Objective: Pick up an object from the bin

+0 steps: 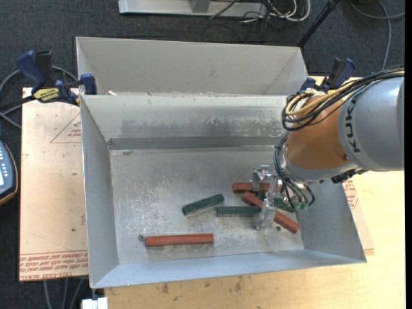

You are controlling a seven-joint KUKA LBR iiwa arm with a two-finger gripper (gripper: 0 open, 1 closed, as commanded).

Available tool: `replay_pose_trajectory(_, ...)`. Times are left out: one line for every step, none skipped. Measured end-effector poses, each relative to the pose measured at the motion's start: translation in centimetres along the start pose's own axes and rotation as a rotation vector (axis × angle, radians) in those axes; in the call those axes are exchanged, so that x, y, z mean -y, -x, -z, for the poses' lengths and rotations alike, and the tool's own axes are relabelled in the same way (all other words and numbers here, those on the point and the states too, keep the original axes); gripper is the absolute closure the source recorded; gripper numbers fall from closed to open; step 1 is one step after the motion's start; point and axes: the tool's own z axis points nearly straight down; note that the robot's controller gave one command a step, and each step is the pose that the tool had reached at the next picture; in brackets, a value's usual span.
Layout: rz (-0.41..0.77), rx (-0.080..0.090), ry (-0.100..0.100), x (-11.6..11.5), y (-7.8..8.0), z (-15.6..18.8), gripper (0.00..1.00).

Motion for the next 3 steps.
replay_pose_trajectory(0.002,0.017,0.0,-0.1,0.6,0.8,1.0)
replay_pose_trajectory(-0.034,-0.002,-0.001,0.2,-2.8,3.6,1.0)
replay_pose_trajectory(-0.003,0.008,-0.002,1.3,-3.3,16.6,1.0)
